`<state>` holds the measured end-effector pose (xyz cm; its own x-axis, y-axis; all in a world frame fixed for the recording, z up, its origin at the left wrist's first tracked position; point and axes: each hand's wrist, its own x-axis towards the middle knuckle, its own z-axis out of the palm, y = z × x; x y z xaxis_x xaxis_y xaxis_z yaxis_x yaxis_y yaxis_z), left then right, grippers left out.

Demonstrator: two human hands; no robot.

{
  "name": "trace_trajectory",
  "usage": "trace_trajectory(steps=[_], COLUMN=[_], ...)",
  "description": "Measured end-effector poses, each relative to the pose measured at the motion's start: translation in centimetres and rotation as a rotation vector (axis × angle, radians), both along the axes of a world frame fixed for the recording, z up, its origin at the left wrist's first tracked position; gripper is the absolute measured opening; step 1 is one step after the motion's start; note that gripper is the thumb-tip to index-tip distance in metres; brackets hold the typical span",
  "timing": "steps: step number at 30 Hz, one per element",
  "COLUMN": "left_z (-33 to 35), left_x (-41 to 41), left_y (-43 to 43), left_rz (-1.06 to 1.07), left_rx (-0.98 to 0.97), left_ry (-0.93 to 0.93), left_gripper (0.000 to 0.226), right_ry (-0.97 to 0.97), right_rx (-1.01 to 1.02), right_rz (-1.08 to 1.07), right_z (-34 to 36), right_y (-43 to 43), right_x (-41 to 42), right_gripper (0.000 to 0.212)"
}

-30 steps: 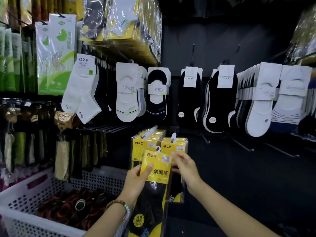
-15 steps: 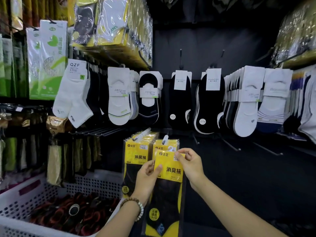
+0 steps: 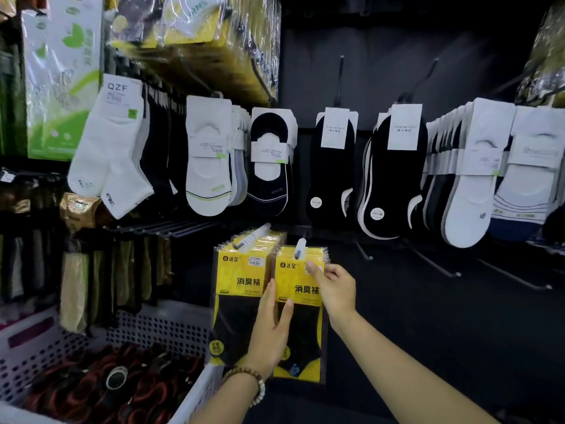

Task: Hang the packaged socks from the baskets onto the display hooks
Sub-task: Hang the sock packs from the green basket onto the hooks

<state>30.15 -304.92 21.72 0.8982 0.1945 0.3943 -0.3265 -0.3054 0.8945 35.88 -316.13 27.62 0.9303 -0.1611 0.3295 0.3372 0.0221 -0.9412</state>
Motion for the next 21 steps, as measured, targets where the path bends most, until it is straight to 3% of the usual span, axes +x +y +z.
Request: trace_trajectory(steps=[6,15,21], left_z=[0.0,-0.5,-2.2], left_x=[5.4,9.2,4.3], left_y=[-0.2,-0.6,-0.5], left_rz=[0.04,-0.004,-0.008], left_rx=[0.057,0.038,0.113], left_ry=[0.017,0.027,0.041], left_gripper=[0.064,0.072,0.069], right_ry=[0.054,0.158,0.202], right_rx=[0.085,0.088,-0.112], right_rz=[0.019,-0.041,0.067], right_z=[-1.3,-4.7,-6.6], right_y=[-0.2,-1.7,-5.6], right_x=[4.1,7.7,2.2], right_gripper=[0.015,0.024,0.035])
